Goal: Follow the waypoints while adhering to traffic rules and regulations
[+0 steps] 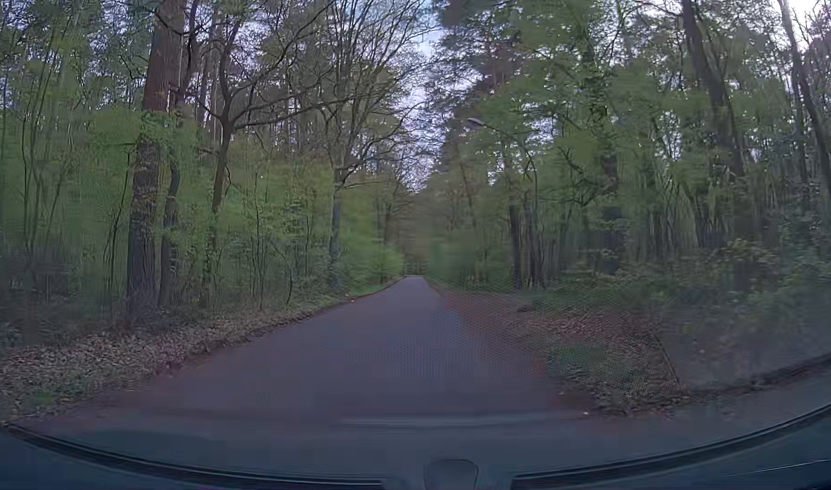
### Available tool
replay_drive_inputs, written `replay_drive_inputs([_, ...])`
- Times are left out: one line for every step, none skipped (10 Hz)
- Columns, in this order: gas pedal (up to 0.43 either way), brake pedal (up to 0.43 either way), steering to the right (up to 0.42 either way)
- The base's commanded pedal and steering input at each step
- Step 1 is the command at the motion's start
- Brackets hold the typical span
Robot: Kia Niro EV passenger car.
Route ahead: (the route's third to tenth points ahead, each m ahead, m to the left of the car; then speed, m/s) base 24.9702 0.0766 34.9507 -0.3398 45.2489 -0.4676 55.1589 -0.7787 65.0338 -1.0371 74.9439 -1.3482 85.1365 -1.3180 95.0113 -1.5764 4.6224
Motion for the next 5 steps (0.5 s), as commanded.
replay_drive_inputs([0.13, 0.0, 0.003])
replay_drive_inputs([0.13, 0.0, 0.002])
replay_drive_inputs([0.13, 0.0, 0.002])
replay_drive_inputs([0.118, 0.0, 0.002])
replay_drive_inputs([0.11, 0.0, 0.002])
